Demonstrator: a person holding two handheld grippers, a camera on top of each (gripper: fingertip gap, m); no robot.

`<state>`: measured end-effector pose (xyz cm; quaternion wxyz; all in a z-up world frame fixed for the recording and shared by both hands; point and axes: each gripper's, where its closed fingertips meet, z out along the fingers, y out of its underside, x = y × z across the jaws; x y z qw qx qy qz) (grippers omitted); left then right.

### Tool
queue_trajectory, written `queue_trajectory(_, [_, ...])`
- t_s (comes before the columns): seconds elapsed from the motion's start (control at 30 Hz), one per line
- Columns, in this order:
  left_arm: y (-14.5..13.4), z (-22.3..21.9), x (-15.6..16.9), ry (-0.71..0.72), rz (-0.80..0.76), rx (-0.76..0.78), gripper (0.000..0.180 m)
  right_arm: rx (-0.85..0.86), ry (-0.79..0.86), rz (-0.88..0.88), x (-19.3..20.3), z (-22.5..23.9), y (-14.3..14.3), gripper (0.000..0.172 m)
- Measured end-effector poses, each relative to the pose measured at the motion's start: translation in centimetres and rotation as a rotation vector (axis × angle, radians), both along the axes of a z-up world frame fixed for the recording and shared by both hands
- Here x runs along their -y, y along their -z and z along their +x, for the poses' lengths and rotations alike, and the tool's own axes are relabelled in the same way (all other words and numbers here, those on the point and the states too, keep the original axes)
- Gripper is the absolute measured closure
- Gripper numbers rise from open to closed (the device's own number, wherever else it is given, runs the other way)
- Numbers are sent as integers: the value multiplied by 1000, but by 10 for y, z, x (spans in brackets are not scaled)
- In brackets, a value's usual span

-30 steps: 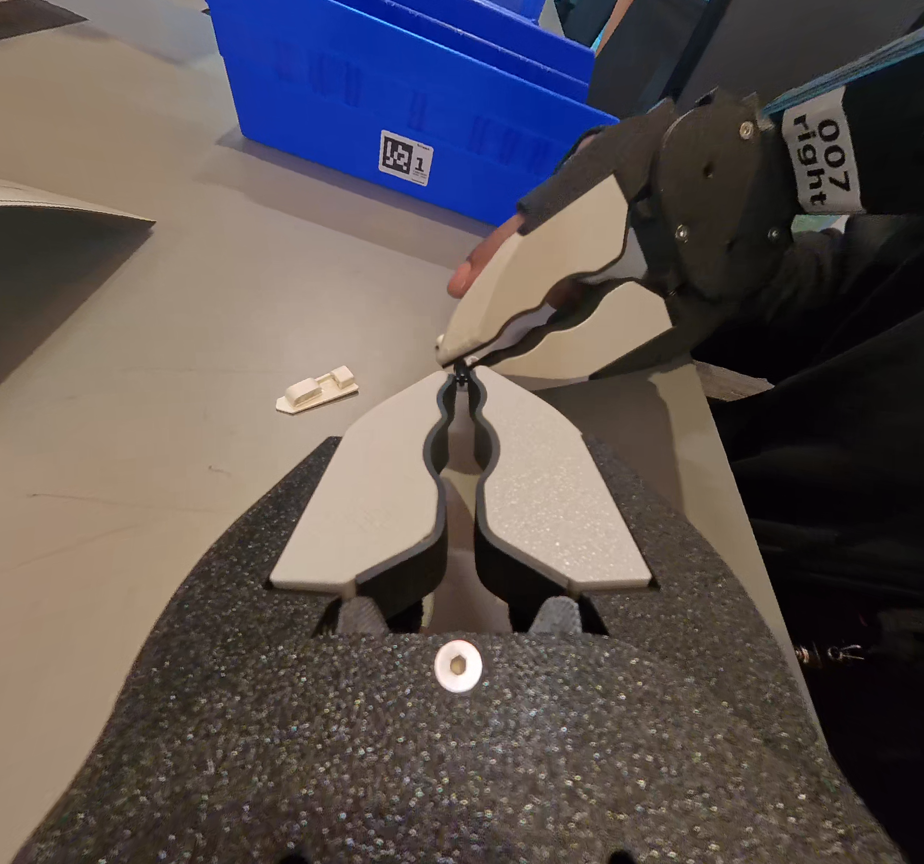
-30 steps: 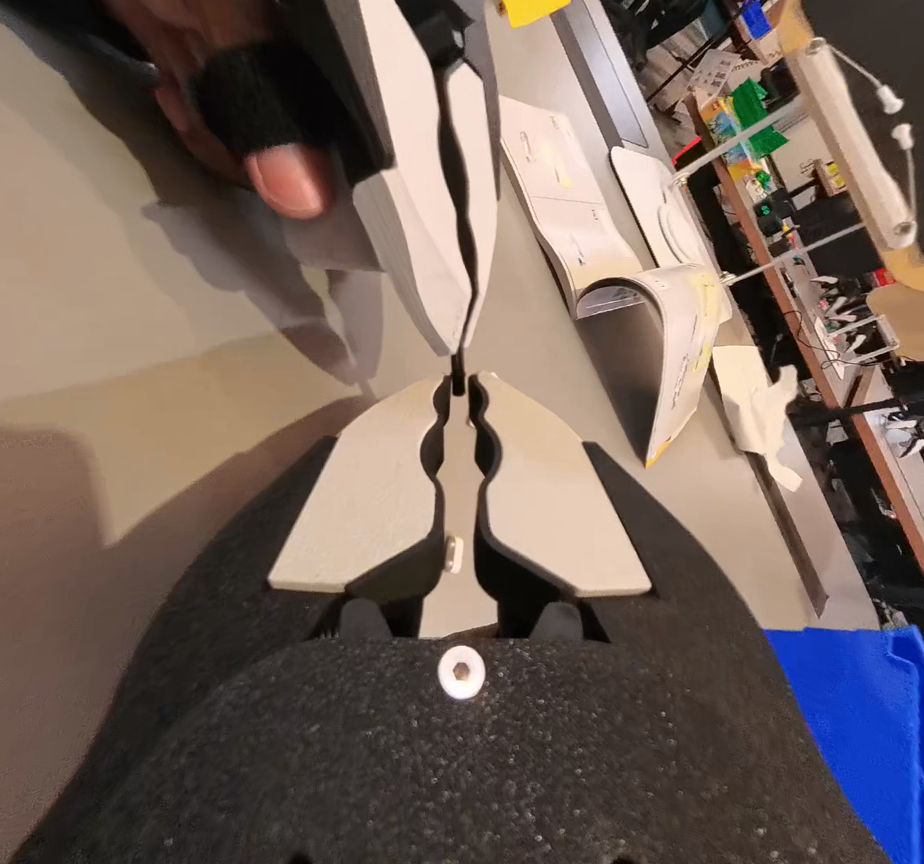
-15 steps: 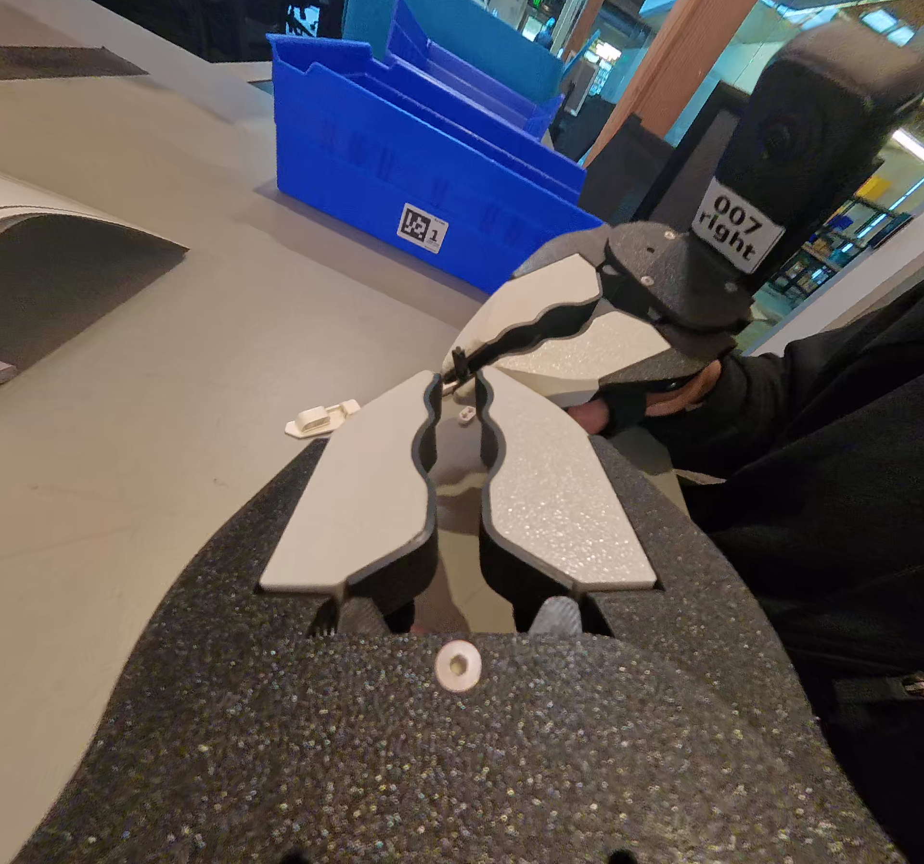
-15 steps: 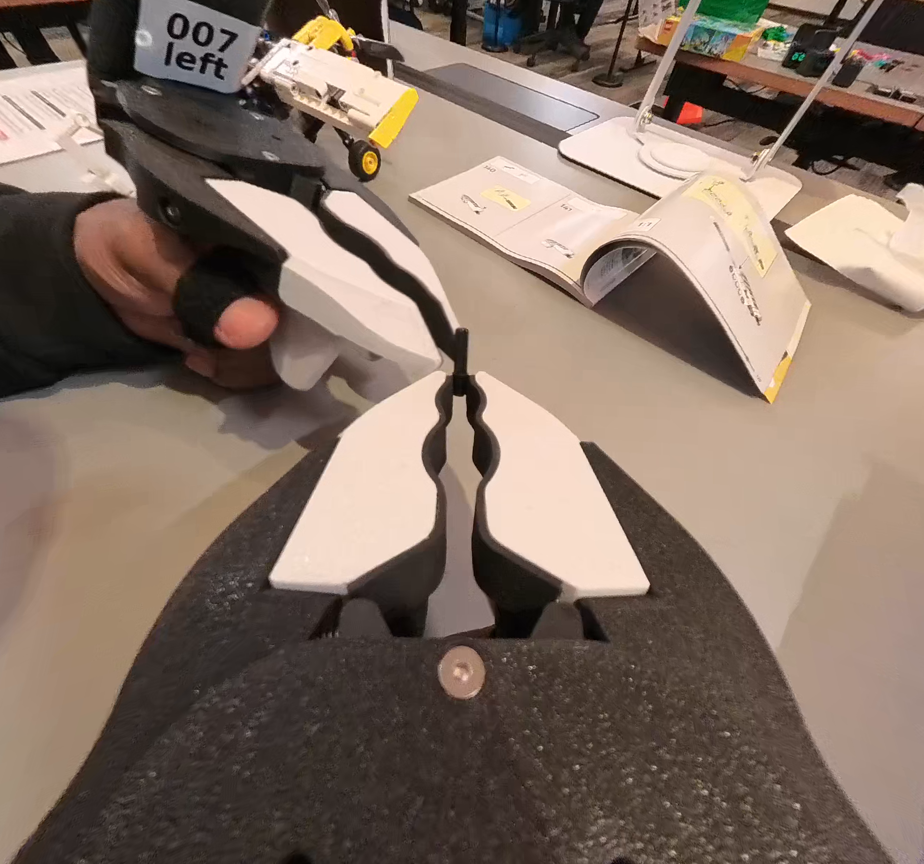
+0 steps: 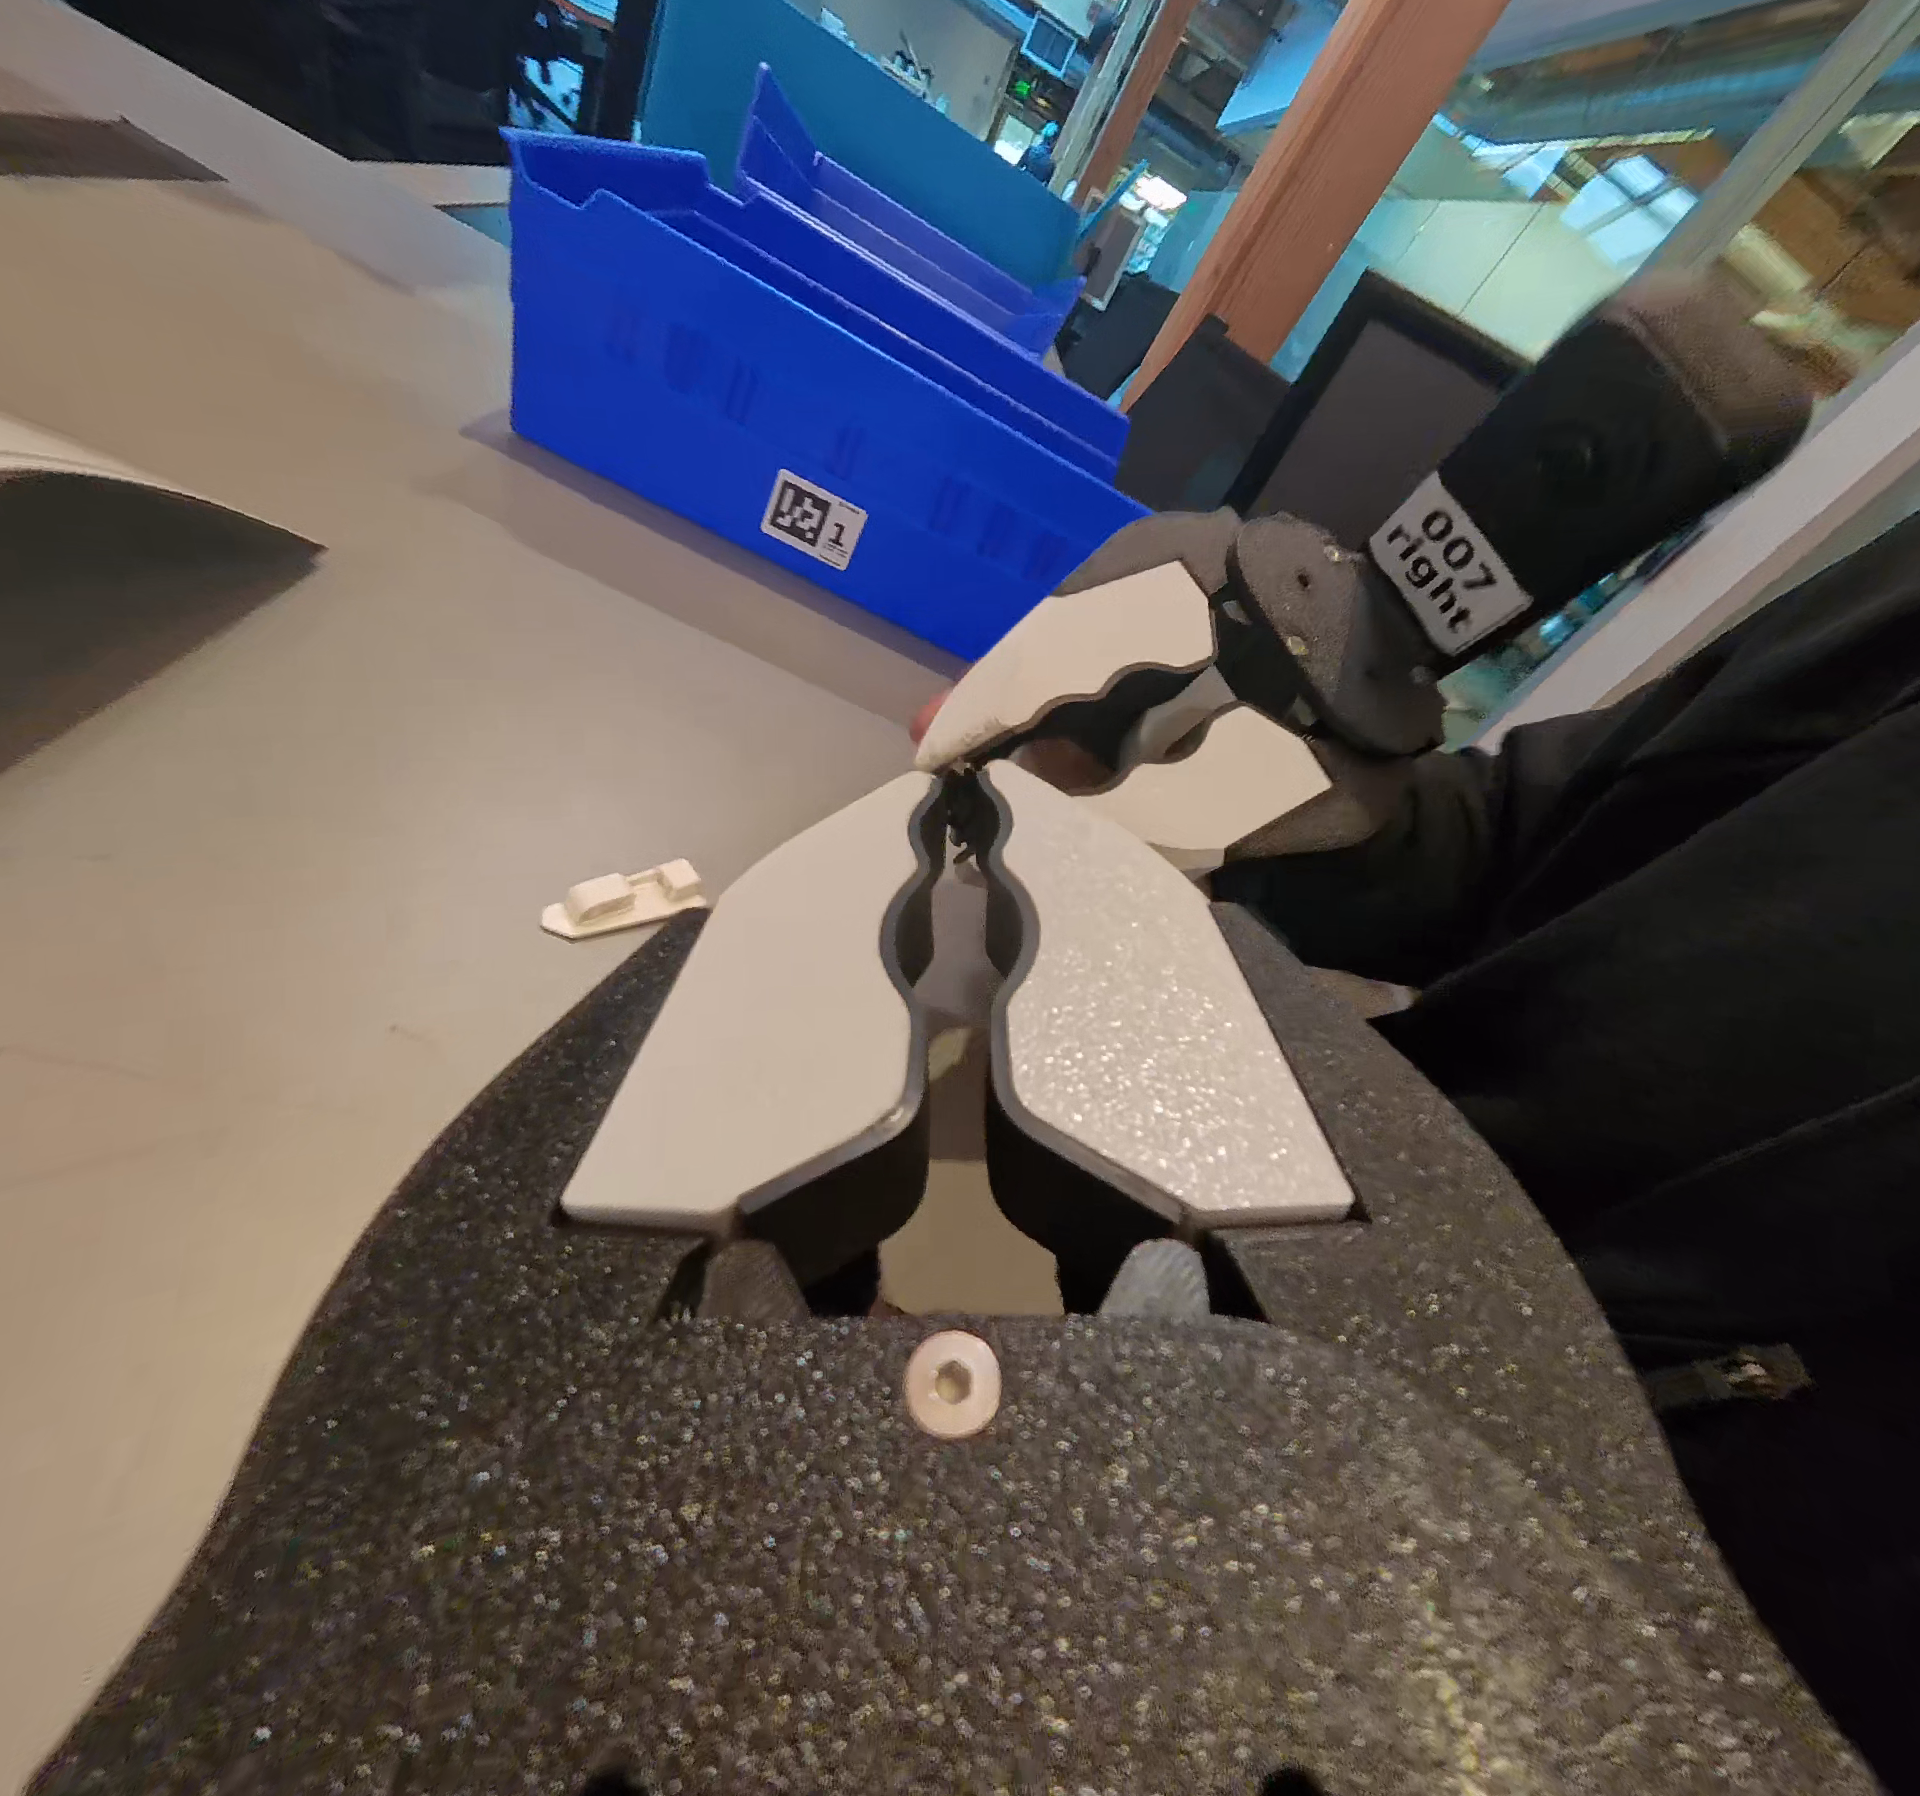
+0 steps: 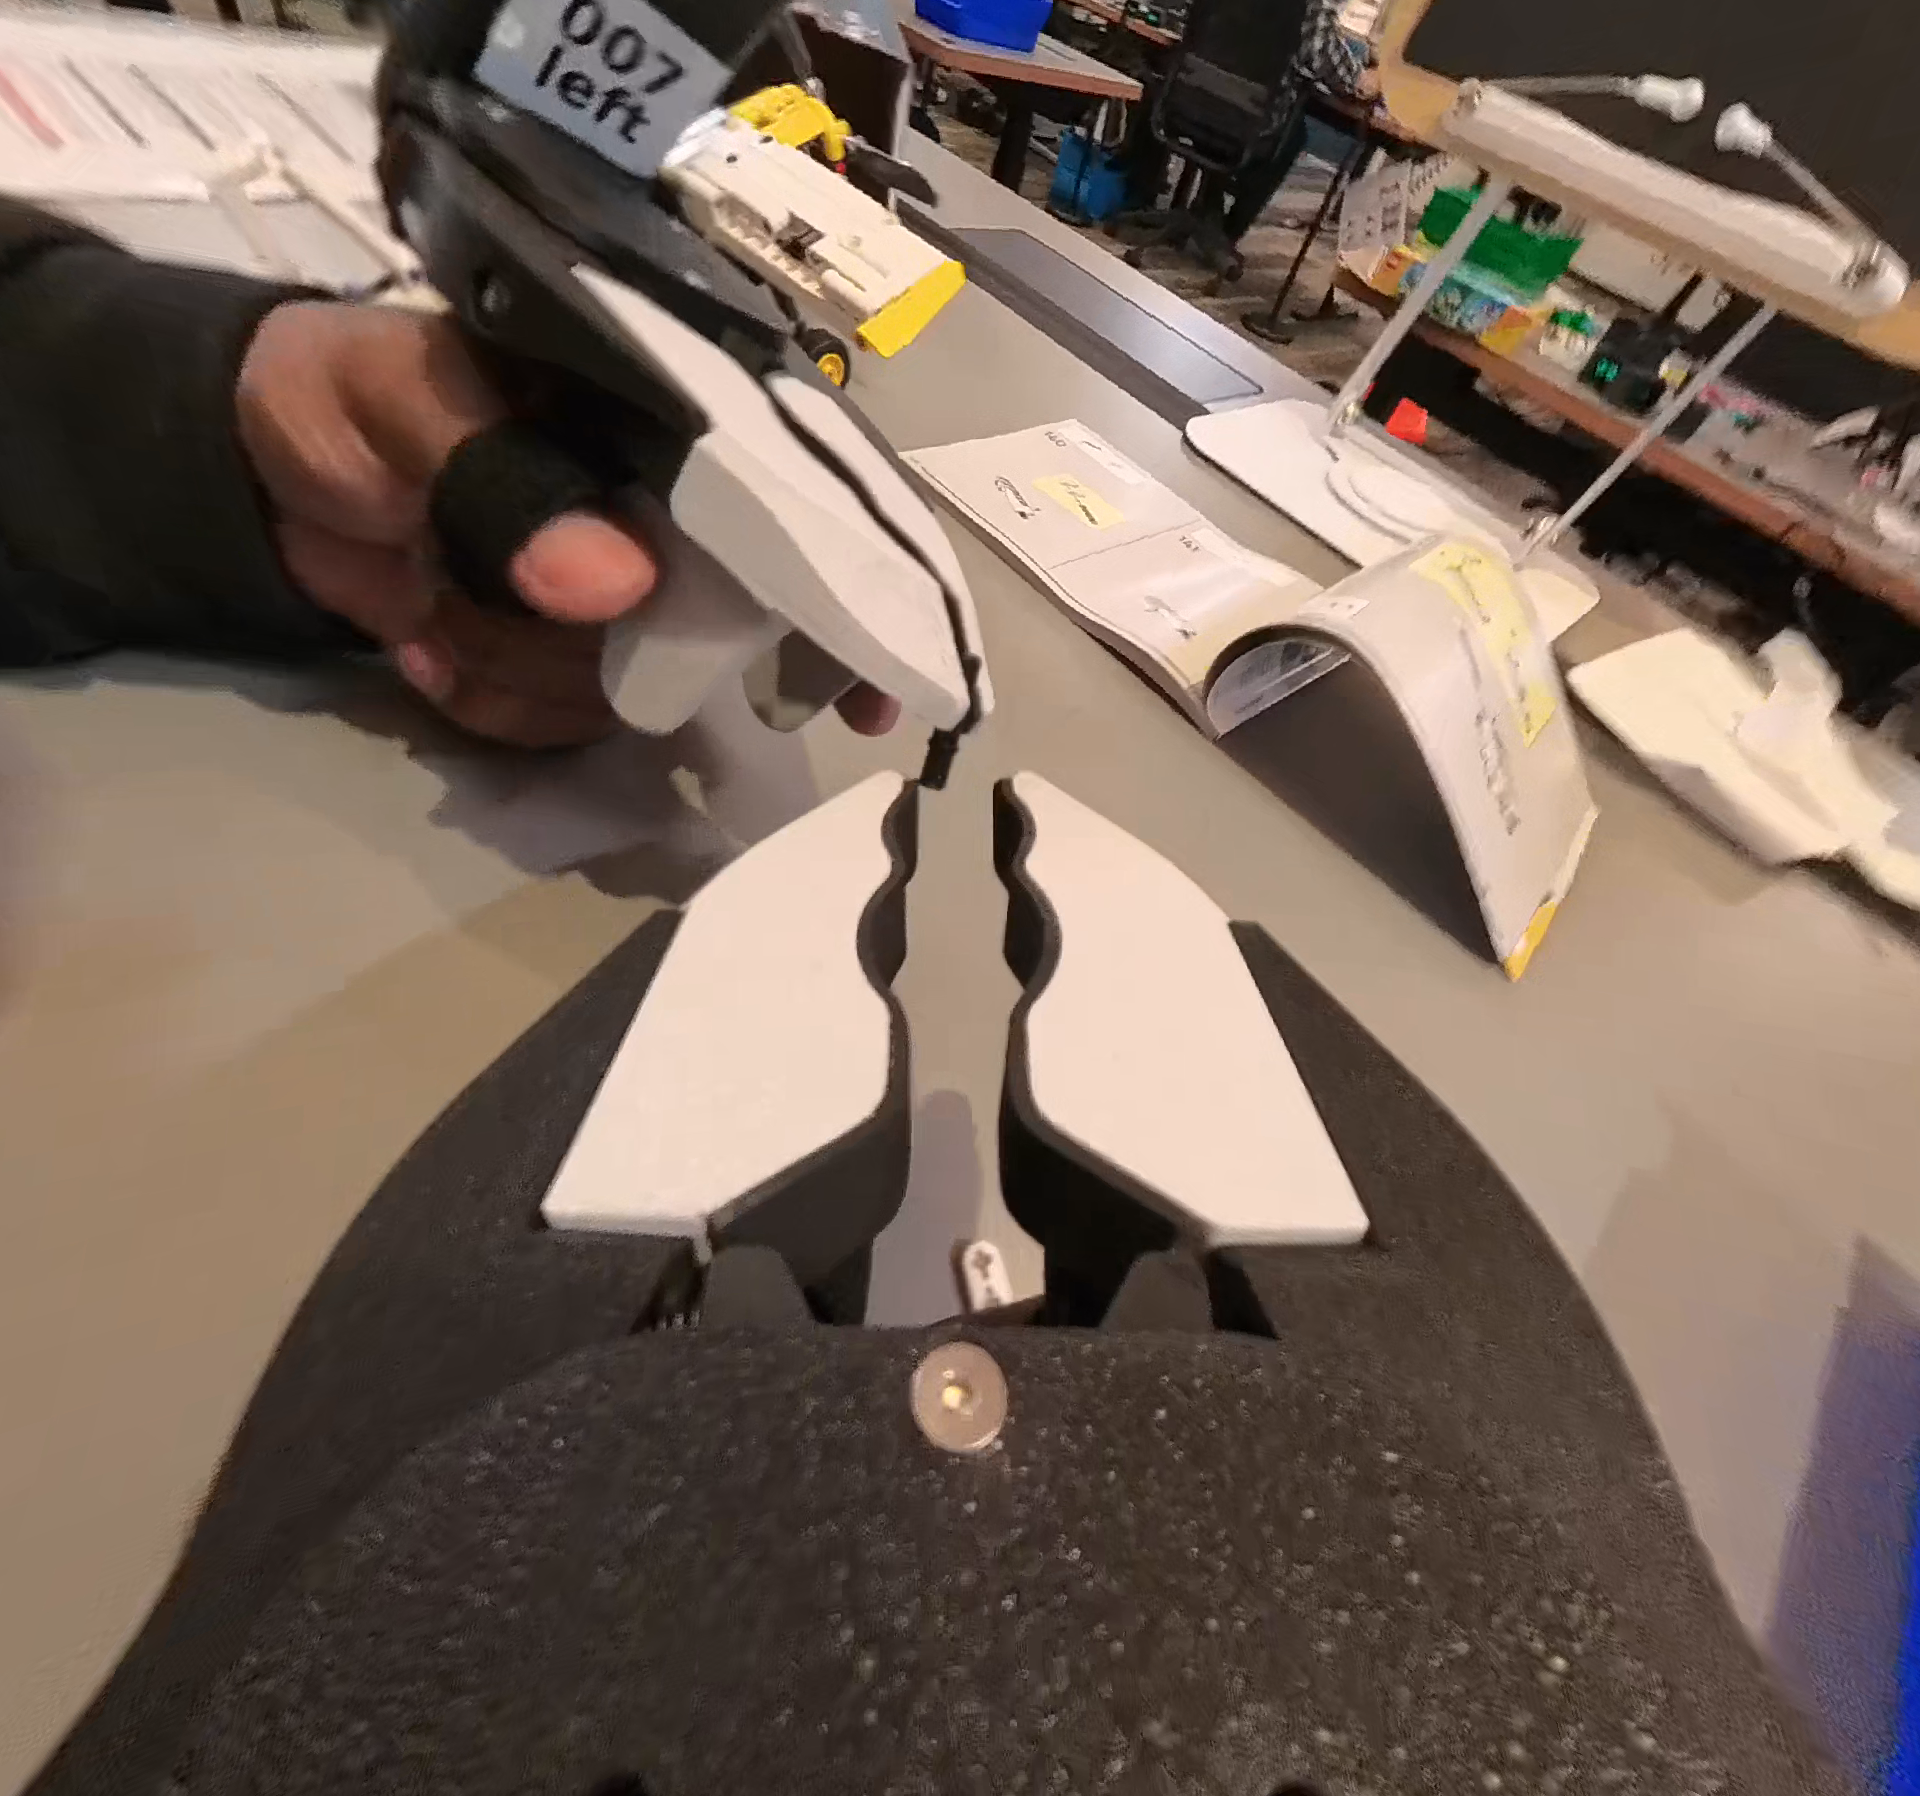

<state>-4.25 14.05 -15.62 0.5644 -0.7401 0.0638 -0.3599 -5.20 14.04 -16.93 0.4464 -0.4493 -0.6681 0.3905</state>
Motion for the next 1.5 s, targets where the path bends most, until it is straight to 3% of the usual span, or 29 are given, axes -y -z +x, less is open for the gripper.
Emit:
queue_trajectory(0.2, [-1,0,6,95,-97,189,176,-106,-232,591,8,8,-2,154])
queue_trajectory(0.27, [2,4,10,146,-139,212,176,-119,-297,672,10,7,1,148])
queue_trajectory(0.57, [16,15,17,228,-226,178,176,-163,-474,593,20,6,2,138])
queue_trajectory(0.77, [18,19,18,244,-243,173,176,-170,-493,583,25,8,8,143])
queue_trajectory(1.5, [15,17,10,178,-202,187,175,-191,-324,514,14,-1,-1,147])
